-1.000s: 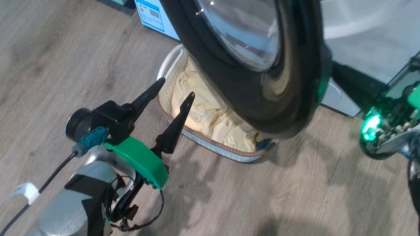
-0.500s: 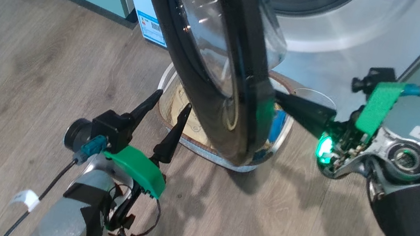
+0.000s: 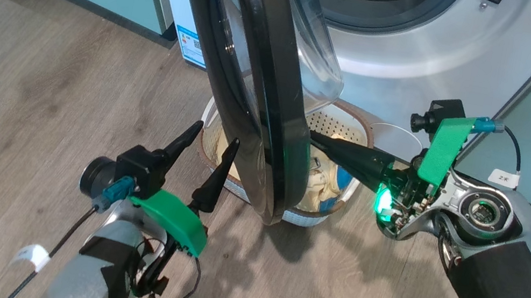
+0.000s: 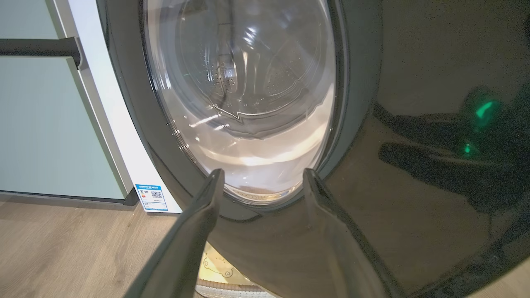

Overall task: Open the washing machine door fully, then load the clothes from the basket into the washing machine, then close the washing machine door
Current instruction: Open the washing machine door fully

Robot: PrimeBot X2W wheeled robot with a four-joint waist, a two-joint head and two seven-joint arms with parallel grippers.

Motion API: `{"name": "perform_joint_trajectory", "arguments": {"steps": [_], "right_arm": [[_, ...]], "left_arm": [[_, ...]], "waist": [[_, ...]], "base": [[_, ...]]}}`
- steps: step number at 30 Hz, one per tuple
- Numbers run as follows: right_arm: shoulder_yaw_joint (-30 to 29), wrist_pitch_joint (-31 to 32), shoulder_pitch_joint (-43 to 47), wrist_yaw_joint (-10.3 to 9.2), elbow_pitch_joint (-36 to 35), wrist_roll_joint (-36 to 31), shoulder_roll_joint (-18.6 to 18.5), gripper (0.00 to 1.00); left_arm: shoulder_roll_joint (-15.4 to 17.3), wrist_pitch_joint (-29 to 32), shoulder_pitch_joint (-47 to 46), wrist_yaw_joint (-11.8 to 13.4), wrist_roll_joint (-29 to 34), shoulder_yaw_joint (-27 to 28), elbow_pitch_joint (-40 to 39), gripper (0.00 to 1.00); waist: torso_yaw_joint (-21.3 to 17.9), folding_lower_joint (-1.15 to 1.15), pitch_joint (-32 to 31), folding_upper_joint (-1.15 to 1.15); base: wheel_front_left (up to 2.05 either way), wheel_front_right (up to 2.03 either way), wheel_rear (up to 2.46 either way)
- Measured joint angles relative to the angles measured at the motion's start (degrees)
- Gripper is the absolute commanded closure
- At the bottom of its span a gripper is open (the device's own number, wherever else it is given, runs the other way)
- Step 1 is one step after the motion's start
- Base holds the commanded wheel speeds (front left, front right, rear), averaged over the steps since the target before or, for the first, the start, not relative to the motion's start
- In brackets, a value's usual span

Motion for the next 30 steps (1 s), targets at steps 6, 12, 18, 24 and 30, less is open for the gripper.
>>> {"name": "perform_joint_trajectory", "arguments": {"steps": [6,12,18,24,30], "right_arm": [[0.1,-1.5,0.0,0.0,0.0,0.0,0.0,1.0],[-1.4,-4.1,0.0,0.0,-1.1,0.0,0.1,1.0],[-5.6,-9.2,2.2,0.0,-4.1,-1.2,0.1,1.0],[-10.4,-19.4,3.5,0.0,-10.4,-7.9,0.1,0.0],[-12.7,-31.5,6.6,0.0,-17.6,-17.5,0.0,0.0]], "left_arm": [[0.0,0.0,0.1,0.0,0.0,0.0,0.0,0.0],[0.0,0.0,1.0,0.0,0.0,0.3,0.0,0.0],[0.0,0.0,1.0,0.0,0.0,1.4,-0.1,0.0],[0.0,0.0,1.0,0.0,0.0,2.2,-0.3,0.0],[0.0,0.0,1.0,0.0,0.5,3.2,-0.6,0.0]], "waist": [[-0.1,0.0,0.0,0.0],[-0.7,0.0,0.0,0.0],[-2.1,0.0,0.0,0.0],[-3.4,0.0,0.4,0.0],[-4.9,0.0,0.6,0.0]], "base": [[0.0,0.0,0.0],[0.0,0.0,0.0],[0.0,0.0,0.0],[0.0,0.0,0.0],[0.0,0.0,0.0]]}}
